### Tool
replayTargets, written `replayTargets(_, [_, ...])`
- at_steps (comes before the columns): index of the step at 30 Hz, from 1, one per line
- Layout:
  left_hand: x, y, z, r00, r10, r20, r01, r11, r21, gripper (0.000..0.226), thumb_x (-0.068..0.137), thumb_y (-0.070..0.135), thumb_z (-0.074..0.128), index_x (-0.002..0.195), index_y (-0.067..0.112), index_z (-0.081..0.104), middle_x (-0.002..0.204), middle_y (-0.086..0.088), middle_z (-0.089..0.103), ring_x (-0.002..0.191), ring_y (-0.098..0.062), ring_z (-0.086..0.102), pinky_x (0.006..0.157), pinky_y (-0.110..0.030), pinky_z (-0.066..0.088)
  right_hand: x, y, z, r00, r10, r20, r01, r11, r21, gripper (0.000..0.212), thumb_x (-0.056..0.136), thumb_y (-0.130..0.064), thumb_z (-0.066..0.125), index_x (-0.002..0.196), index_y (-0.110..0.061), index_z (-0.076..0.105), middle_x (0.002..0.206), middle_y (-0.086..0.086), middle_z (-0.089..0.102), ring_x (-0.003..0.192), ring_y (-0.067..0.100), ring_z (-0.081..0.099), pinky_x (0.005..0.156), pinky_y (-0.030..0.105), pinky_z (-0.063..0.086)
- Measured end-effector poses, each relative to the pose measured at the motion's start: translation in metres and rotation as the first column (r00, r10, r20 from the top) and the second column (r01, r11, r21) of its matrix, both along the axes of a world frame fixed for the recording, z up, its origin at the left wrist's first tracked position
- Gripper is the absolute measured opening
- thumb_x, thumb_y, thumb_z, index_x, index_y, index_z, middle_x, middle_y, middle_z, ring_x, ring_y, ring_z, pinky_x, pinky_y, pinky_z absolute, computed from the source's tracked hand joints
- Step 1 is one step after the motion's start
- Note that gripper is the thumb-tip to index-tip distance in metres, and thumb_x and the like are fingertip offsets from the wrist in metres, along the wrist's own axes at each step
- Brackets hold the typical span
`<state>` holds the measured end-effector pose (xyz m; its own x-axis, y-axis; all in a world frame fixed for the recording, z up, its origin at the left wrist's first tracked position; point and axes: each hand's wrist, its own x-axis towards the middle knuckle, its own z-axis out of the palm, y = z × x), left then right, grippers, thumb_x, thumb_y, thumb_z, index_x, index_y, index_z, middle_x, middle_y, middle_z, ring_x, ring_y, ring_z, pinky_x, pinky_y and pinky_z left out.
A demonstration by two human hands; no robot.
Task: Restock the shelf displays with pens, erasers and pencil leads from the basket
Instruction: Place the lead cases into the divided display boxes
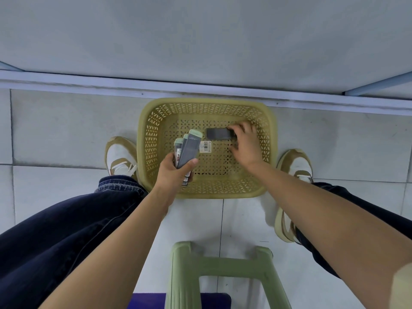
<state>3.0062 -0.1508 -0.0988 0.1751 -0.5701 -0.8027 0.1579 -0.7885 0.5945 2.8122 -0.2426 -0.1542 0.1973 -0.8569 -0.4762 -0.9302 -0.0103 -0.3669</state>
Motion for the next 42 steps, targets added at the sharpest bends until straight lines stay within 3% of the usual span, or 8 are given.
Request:
replayTargets(5, [0.001,0.001,0.001,1.0,-0.009,0.03,0.009,1.0,0.009,0.031,0.084,0.02,0.075,0.106,0.012,0.055,0.073,-0.001,0.059,0.053,-0.012,0.056,0.051,-0.027,0.047,-0.002,0.017,-0.008,0.991,0.079,-0.112,-0.082,0.996,-0.027,0.048,0.079,-0.01,0.073,0.122,-0.012,0.051,0.125,0.01,0.053,0.117,0.027,0.044,0.097,0.034,0.038])
replayTargets(12, [0.006,0.0,0.017,0.995,-0.022,0.096,0.024,1.0,-0.019,0.039,0.081,0.017,0.078,0.11,0.006,0.054,0.07,-0.002,0.058,0.048,-0.009,0.053,0.046,-0.021,0.045,-0.009,0.012,0.015,0.985,-0.045,0.169,0.014,0.984,0.179,0.021,0.09,-0.009,0.06,0.11,-0.006,0.062,0.107,0.011,0.063,0.089,0.021,0.058,0.075,0.029,0.044])
replayTargets(17, [0.007,-0.004,0.049,0.99,-0.033,0.136,0.041,0.997,-0.063,0.035,0.08,0.017,0.079,0.105,0.008,0.056,0.072,-0.003,0.059,0.05,-0.011,0.054,0.046,-0.024,0.046,-0.016,-0.001,0.07,0.94,-0.054,0.338,-0.021,0.976,0.215,0.018,0.091,-0.011,0.057,0.107,-0.008,0.067,0.104,0.008,0.057,0.089,0.017,0.052,0.08,0.027,0.043])
replayTargets(23, [0.005,-0.007,0.116,0.988,-0.113,0.105,0.129,0.977,-0.169,0.029,0.079,0.015,0.079,0.097,0.008,0.057,0.058,0.004,0.059,0.043,-0.008,0.052,0.042,-0.023,0.044,-0.024,-0.02,0.17,0.892,-0.093,0.442,-0.013,0.973,0.231,0.027,0.093,-0.012,0.051,0.072,0.003,0.06,0.063,0.005,0.046,0.05,0.001,0.034,0.054,0.022,0.027])
replayTargets(26, [0.0,-0.006,0.155,0.977,-0.172,0.125,0.197,0.953,-0.229,0.033,0.079,0.014,0.079,0.101,0.004,0.056,0.054,0.004,0.056,0.041,-0.008,0.05,0.04,-0.02,0.042,-0.028,-0.024,0.223,0.883,-0.026,0.469,-0.063,0.983,0.174,0.026,0.092,-0.019,0.061,0.074,0.0,0.066,0.064,0.011,0.054,0.06,0.006,0.042,0.058,0.025,0.03])
replayTargets(32, [-0.012,0.001,0.234,0.927,-0.31,0.21,0.366,0.87,-0.331,0.041,0.076,0.009,0.08,0.106,-0.002,0.056,0.06,-0.005,0.056,0.047,-0.018,0.05,0.043,-0.026,0.04,-0.034,-0.015,0.313,0.799,0.068,0.597,-0.176,0.977,0.125,0.028,0.084,-0.027,0.074,0.111,-0.021,0.07,0.11,0.02,0.064,0.097,0.023,0.06,0.083,0.012,0.038])
replayTargets(38, [-0.017,0.018,0.287,0.882,-0.431,0.19,0.471,0.796,-0.382,0.044,0.074,0.033,0.081,0.1,0.007,0.058,0.067,-0.009,0.059,0.056,-0.022,0.052,0.053,-0.03,0.041,-0.039,0.004,0.363,0.775,0.169,0.609,-0.236,0.971,0.031,0.014,0.086,-0.022,0.072,0.094,-0.011,0.072,0.073,-0.01,0.059,0.068,-0.002,0.051,0.069,0.011,0.039])
replayTargets(42, [-0.026,0.027,0.308,0.934,-0.356,0.016,0.341,0.878,-0.335,0.05,0.088,0.06,0.056,0.088,0.01,0.061,0.063,-0.006,0.059,0.051,-0.019,0.051,0.049,-0.023,0.041,-0.041,0.014,0.385,0.736,0.234,0.635,-0.232,0.969,-0.089,0.011,0.084,-0.022,0.074,0.09,-0.014,0.071,0.074,-0.005,0.059,0.073,0.004,0.051,0.072,0.018,0.039])
